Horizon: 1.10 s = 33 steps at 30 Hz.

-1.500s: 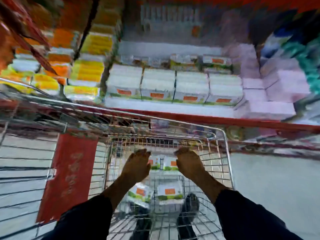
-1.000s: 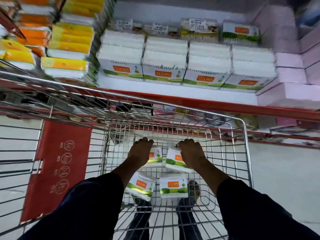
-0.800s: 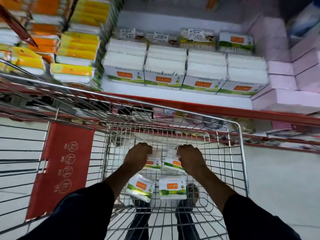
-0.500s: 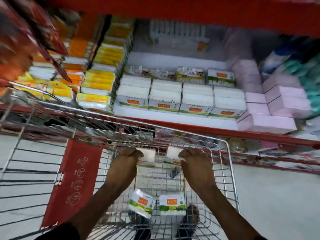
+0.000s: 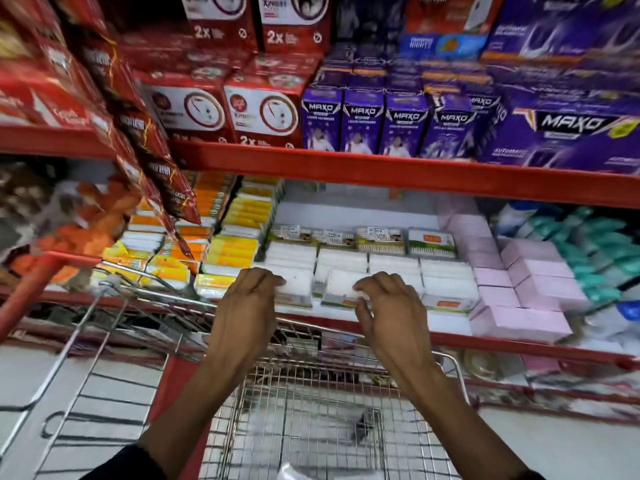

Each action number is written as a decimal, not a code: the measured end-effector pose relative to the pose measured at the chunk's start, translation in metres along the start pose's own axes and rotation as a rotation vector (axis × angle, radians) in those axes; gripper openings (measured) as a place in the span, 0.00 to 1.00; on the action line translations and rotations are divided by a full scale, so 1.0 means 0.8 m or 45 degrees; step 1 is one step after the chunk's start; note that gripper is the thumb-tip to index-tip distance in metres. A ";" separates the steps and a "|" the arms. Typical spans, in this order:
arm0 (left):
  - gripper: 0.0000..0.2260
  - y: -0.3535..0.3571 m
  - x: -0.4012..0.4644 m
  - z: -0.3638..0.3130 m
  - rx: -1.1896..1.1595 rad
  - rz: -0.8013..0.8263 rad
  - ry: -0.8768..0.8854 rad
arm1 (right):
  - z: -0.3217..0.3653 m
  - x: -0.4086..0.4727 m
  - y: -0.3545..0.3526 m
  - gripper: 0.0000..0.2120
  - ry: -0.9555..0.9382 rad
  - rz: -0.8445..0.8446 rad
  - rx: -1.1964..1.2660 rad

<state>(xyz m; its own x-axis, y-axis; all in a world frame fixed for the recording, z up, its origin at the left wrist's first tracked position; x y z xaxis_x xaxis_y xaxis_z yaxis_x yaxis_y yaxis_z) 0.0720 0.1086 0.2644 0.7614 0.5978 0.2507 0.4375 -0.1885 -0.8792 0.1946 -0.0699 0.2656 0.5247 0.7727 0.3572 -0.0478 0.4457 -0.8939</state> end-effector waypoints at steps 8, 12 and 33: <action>0.19 0.055 0.021 0.028 0.075 0.116 -0.099 | 0.001 0.020 0.070 0.11 -0.024 0.164 -0.049; 0.20 0.068 0.022 0.033 0.088 0.148 -0.138 | -0.005 0.023 0.092 0.13 0.014 0.218 -0.085; 0.21 0.087 0.023 0.033 0.072 0.140 -0.145 | -0.012 0.026 0.111 0.19 0.012 0.224 -0.047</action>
<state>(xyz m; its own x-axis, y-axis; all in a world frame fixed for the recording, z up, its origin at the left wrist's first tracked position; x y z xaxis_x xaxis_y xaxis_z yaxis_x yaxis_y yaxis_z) 0.1038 0.1266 0.1973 0.7426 0.6611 0.1070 0.3244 -0.2154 -0.9211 0.2096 -0.0191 0.1910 0.5191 0.8328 0.1923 -0.1085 0.2874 -0.9517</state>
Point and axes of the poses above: each hand's wrist, its own x-axis towards the middle knuckle, its own y-axis out of the palm, z = x × y, the point moved 4 cm from there along x, towards the middle knuckle, and after that the axes turned 13 degrees about -y, right-handed, at the moved point
